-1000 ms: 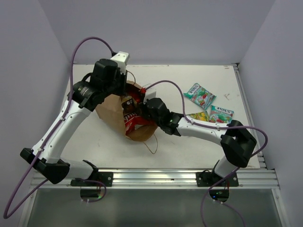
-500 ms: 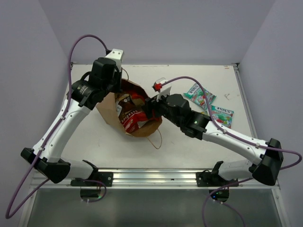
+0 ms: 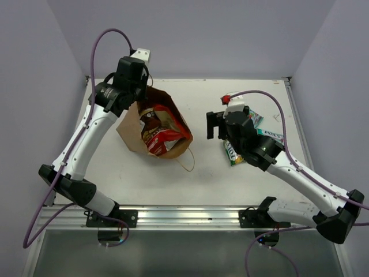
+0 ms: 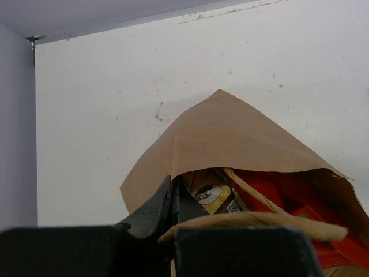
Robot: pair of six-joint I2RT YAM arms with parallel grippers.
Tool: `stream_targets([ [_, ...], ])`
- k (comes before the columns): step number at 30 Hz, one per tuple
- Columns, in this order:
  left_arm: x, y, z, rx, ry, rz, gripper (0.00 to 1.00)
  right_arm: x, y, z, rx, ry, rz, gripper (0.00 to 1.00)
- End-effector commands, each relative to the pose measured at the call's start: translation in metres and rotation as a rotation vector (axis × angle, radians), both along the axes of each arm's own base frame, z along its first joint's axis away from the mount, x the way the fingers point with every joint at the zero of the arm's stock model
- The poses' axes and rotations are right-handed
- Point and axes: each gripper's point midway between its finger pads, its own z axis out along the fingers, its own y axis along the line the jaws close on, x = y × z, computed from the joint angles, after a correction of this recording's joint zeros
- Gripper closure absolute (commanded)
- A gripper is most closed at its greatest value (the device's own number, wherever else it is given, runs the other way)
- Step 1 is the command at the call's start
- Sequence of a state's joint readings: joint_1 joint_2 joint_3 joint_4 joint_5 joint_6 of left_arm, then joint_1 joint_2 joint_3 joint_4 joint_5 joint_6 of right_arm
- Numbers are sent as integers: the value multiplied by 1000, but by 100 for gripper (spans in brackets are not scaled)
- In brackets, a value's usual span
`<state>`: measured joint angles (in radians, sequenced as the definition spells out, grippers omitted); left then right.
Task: Place the snacks into the paper bag
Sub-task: Pick up the snack from the center of the board.
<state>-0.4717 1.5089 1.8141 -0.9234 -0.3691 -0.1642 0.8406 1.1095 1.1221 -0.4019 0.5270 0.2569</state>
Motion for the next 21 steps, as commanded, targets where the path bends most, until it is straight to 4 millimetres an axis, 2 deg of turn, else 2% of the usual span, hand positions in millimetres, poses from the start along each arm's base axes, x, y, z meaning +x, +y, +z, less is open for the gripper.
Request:
stream_targets([
  [1,10,10,18,38,-35,38,100,-3,-54,-60,-96,156,-186,1],
  [3,13,12,20,36,-38,58,100,-6,-66,-82,-132,200,-228,2],
  [4,12,13,20,40,-33,63,100,-9,-70,-100,-166,235,-234,2],
  [11,5,32,27,68,-49,148,100,-24,-82,-175,-279,392,-283,2],
  [17,-10,30,25,31,-39,107,100,-21,-84,-217,-398,475,-310,2],
  [20,-19,27,23,14,-28,76,100,-16,-79,-224,-444,510,-307,3],
  [21,-20,27,22,11,-26,71,100,-19,-85,-233,-500,540,-329,3],
])
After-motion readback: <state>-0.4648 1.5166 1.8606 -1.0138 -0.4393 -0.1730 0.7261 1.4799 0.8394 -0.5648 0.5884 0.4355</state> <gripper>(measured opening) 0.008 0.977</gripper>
